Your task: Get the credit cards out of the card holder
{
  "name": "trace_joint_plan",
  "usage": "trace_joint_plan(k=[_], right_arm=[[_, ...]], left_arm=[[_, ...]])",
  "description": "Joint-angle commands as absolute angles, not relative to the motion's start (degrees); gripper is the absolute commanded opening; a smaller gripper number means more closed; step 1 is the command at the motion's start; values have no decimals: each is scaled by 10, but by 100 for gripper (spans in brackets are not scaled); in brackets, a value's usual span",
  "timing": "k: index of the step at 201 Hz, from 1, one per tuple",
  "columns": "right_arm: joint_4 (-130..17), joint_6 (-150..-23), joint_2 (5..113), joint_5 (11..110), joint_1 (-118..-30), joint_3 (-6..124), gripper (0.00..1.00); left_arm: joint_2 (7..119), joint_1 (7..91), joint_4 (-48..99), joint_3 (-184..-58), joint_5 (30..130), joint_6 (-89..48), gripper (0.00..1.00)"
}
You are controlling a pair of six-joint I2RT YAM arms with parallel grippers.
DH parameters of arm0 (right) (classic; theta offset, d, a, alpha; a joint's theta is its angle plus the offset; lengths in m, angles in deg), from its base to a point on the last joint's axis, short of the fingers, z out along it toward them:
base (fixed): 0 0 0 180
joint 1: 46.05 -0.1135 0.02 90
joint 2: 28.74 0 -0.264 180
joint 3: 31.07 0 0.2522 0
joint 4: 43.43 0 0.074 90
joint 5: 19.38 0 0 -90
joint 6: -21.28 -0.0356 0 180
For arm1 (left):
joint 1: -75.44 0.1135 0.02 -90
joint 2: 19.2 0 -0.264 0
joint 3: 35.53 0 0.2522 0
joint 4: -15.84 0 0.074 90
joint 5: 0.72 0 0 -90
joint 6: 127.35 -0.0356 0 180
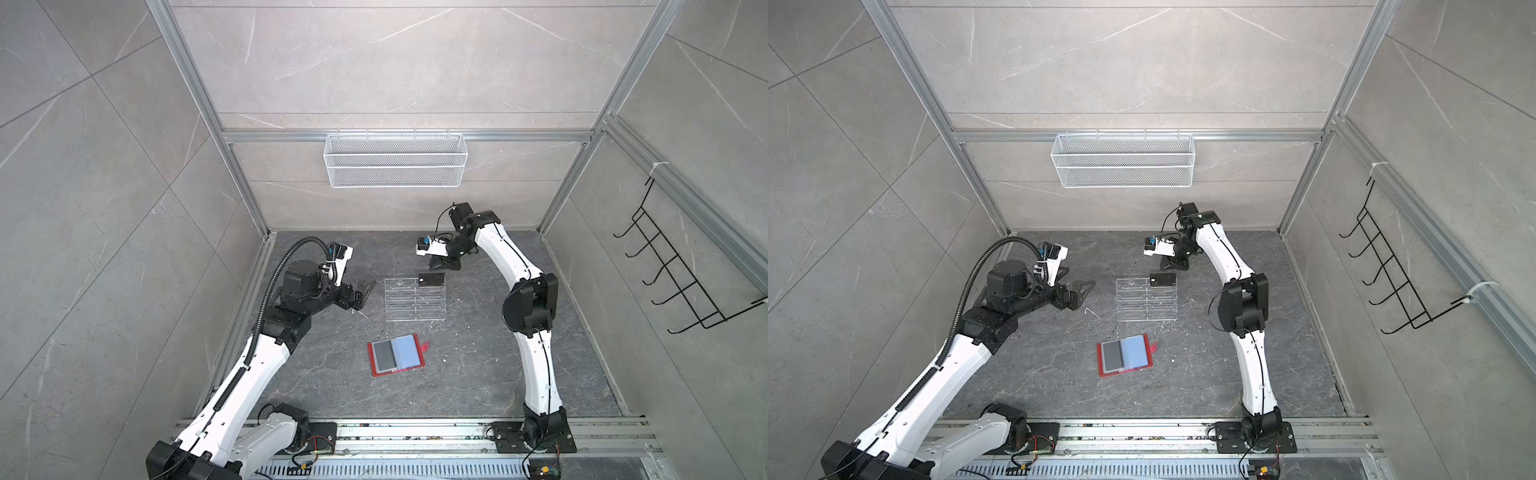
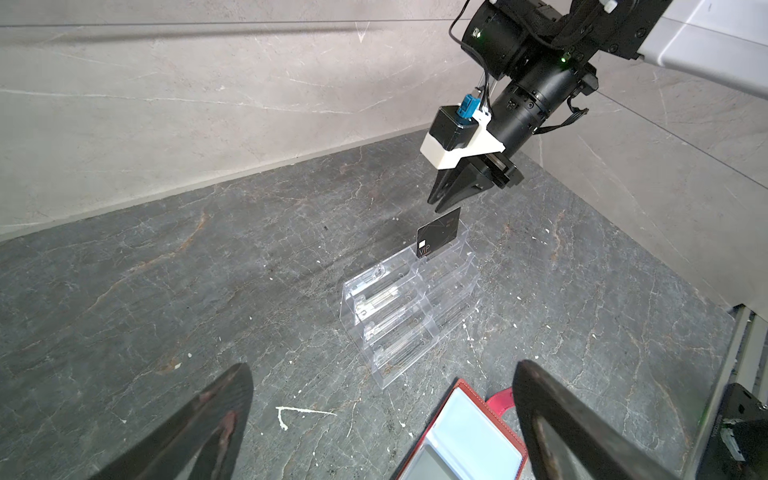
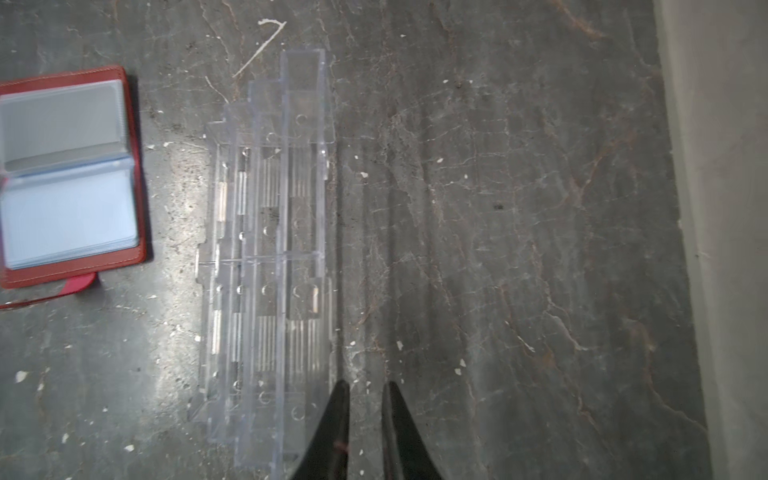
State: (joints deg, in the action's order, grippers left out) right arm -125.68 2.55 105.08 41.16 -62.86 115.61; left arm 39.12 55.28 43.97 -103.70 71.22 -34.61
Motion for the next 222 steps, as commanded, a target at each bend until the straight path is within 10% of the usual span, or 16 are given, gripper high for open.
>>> trace_joint_plan(k=[1,69,102,158,222], right_arm=[[-1230,-3,1034,440,-634,1172,23],[-865,-271,746,447,-632,881,61],[-757,-508,582,407,-634,702,64],[-752,-715,407,494,-744,442,48],[-698,-894,508,522,-914,353,32]], left_arm=[[381,552,425,-1027,716,-306,100],[388,549,478,-938,746,-44,100],[379,535,447,-860,715,75,97],[375,506,297,-718,642,258,85],[408,455,242,-653,663,341,75]])
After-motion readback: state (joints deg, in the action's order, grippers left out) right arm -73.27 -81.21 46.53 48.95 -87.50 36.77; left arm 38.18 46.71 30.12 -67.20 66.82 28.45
